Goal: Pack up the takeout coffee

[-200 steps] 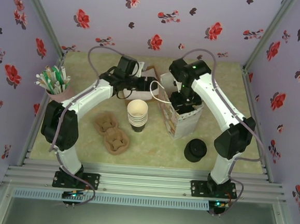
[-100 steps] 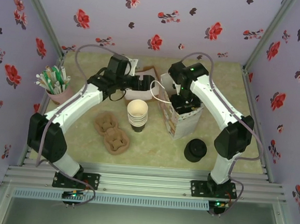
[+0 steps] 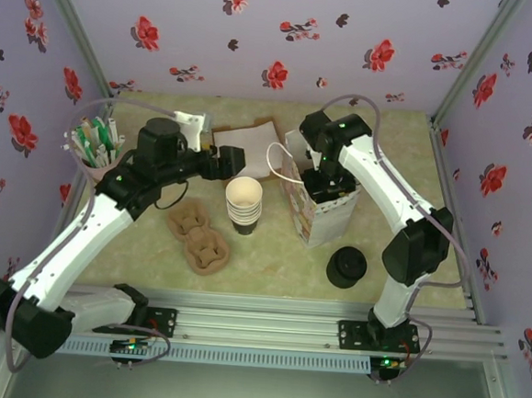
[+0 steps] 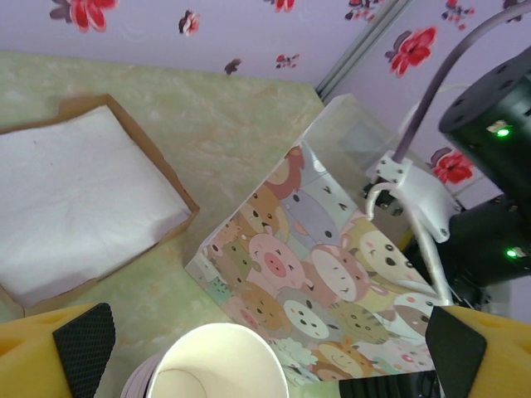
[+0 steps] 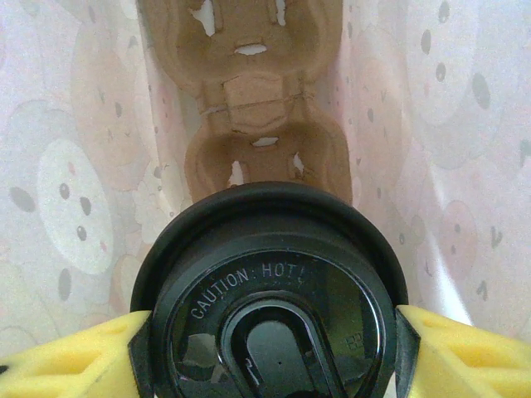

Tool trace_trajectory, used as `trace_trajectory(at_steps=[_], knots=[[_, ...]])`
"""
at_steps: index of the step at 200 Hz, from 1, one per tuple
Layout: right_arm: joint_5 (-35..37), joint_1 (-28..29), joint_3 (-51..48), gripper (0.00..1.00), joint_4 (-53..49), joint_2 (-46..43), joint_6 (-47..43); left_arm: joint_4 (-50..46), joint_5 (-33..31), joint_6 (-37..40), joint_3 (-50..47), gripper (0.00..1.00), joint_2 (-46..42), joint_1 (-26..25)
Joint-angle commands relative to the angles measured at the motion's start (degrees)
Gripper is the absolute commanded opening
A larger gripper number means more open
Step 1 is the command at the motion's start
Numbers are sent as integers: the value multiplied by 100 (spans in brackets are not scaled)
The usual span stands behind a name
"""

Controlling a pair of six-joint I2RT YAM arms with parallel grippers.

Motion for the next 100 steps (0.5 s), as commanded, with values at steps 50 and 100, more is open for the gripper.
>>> trace_trajectory(at_steps=[50, 100], knots=[[-15, -30, -152, 68, 143, -291, -122, -164, -100, 121, -264, 99, -231, -356], [11, -21, -343, 68, 431, -479, -122, -37, -97, 145, -298, 99, -202, -534]])
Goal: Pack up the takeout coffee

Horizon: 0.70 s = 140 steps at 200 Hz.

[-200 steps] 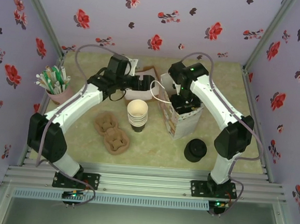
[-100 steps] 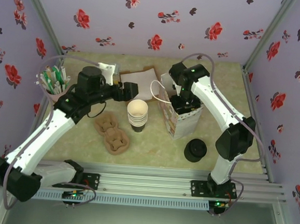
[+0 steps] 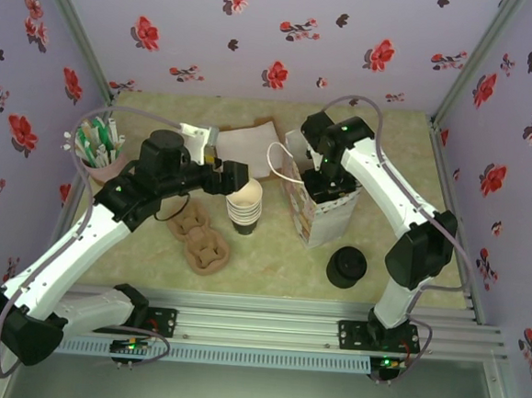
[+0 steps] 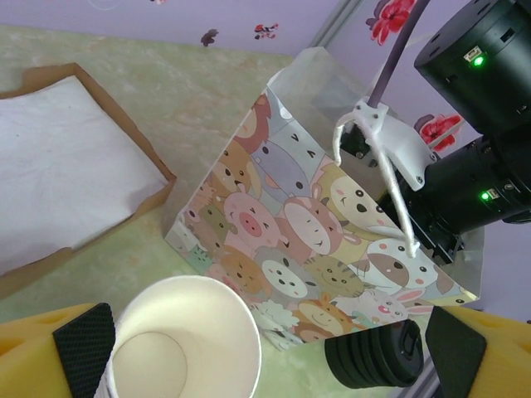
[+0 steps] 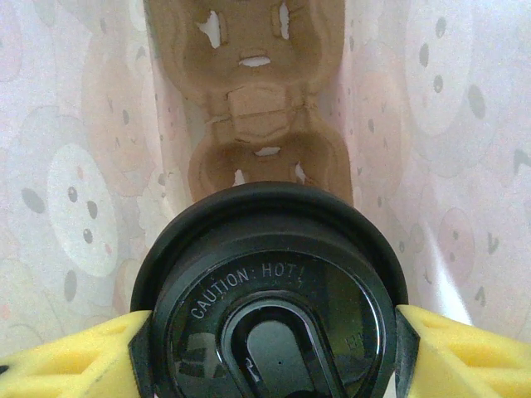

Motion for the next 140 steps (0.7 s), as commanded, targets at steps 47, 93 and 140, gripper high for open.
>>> trace_trajectory(at_steps=[47, 93, 140], knots=[[47, -12, -370, 68, 469, -427, -107, 233, -51, 161, -20, 99, 34, -239], [46, -12, -570, 68, 637, -494, -106, 293, -24, 157, 65, 99, 210, -368], [46, -12, -701, 68, 743, -559, -115, 281, -29, 189, 166, 99, 367, -454]])
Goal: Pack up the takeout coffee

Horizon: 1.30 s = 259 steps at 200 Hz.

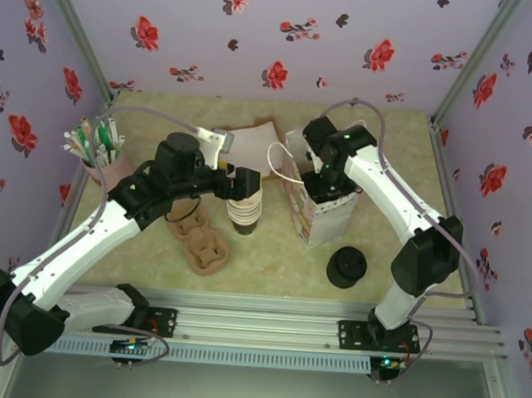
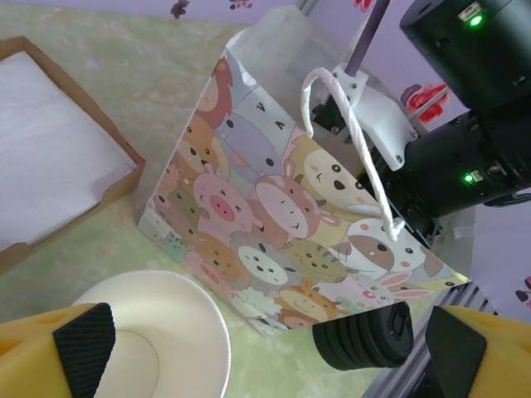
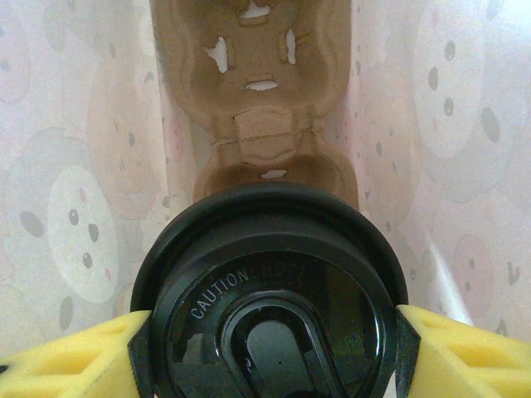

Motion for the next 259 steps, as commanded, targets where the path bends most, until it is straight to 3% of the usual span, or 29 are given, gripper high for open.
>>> trace_trajectory(at_steps=[1, 259], knots=[[40, -12, -61, 68, 57, -226, -113, 127, -33, 164, 170, 99, 37, -62], [71, -4, -335, 68, 179, -242, -105, 147, -40, 180, 209, 99, 163, -64]])
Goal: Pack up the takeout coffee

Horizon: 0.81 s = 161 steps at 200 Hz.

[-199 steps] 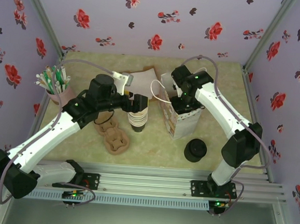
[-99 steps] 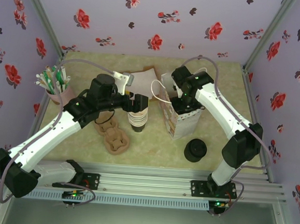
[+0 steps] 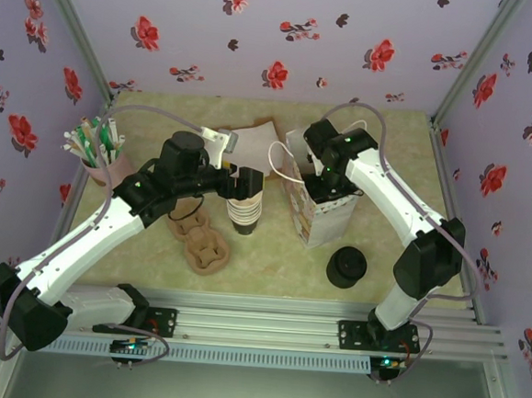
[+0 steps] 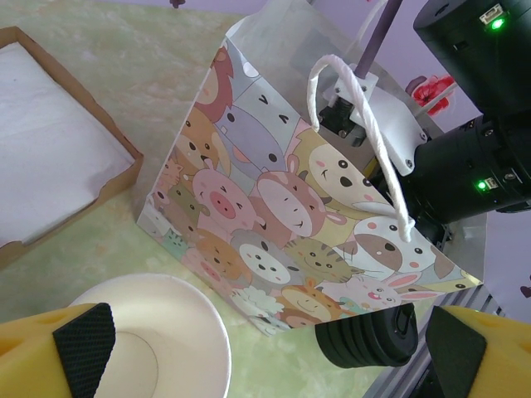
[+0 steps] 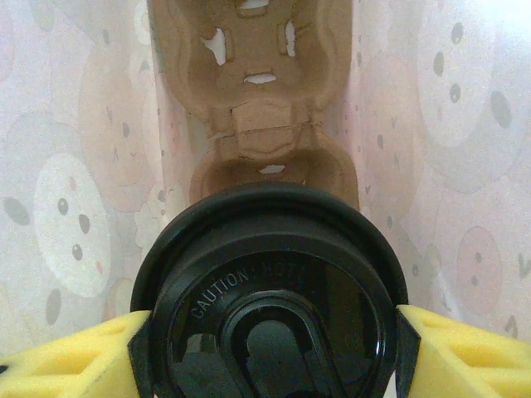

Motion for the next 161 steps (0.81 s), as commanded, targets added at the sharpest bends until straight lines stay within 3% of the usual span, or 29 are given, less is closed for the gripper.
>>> trace_trajectory(at_steps=[1, 161], knots=[[66, -4, -95, 68, 64, -122, -100, 149, -38, 158, 141, 99, 5, -34], [13, -4, -317, 68, 145, 157, -16, 163, -88, 142, 158, 99, 74, -34]])
